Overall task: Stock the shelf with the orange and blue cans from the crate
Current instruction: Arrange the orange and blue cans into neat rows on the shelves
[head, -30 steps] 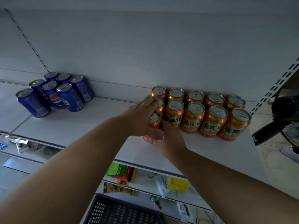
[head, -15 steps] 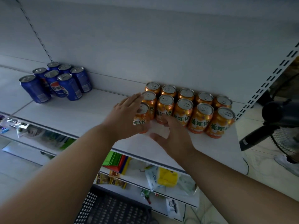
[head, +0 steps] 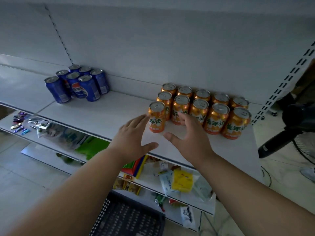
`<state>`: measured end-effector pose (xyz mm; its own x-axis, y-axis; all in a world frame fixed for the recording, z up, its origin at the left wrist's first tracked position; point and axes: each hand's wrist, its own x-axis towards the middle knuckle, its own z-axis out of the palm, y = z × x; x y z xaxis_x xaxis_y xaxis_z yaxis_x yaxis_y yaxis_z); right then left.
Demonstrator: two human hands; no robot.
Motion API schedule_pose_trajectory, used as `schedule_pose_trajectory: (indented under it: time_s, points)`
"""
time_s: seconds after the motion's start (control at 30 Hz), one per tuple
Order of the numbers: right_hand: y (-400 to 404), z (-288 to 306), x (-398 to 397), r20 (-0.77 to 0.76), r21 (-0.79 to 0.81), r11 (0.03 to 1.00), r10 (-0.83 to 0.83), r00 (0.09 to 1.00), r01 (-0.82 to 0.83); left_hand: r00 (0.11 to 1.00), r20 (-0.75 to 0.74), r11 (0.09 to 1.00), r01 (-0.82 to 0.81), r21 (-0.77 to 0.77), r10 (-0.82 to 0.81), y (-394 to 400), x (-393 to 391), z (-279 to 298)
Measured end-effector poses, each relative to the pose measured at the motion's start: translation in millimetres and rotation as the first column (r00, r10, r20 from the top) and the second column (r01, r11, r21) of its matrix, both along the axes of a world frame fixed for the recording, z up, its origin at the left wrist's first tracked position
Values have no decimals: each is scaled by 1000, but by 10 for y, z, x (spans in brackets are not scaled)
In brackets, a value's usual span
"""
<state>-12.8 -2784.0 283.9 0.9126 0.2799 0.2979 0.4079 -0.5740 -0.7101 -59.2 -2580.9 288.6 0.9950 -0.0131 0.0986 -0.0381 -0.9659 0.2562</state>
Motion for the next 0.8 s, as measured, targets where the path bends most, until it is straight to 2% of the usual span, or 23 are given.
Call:
schedule_pose_trajectory:
  time_s: [0.17, 0.37, 0.6, 0.8]
  points:
    - [473, 29, -247, 15, 6, 993, -117, 993, 117, 998, -13, 998, 68, -12, -68, 474, -129, -105]
    - [1243, 114, -759, -26, 48, 953, -298, 954, 299, 970, -57, 972, 234, -11, -235, 1313, -352, -122]
    - [1851, 325, -989, 10, 1, 946, -323, 946, 323, 957, -35, 957, 289, -12, -289, 1846, -533, -53]
    - [2251, 355, -939, 54, -16, 968, -249, 967, 250, 978, -29, 978, 207, -18, -208, 2174, -621, -41]
